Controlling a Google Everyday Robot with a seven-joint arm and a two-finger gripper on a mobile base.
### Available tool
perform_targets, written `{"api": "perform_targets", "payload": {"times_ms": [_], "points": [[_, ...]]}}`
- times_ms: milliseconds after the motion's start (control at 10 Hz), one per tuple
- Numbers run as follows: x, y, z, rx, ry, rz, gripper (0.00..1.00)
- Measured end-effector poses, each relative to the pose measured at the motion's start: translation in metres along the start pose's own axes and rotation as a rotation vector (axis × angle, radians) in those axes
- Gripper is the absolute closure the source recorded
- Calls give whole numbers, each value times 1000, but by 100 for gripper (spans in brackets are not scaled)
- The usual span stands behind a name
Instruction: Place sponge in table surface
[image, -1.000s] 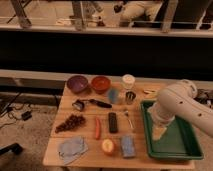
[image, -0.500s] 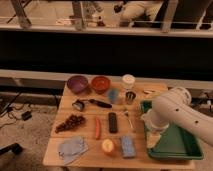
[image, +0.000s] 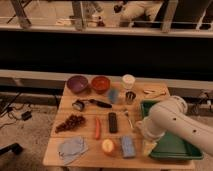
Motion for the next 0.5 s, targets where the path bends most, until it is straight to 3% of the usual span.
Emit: {"api": "perform_targets", "payload": {"times_ms": [500], "points": [[-34, 5, 20, 2, -57, -76, 20]]}}
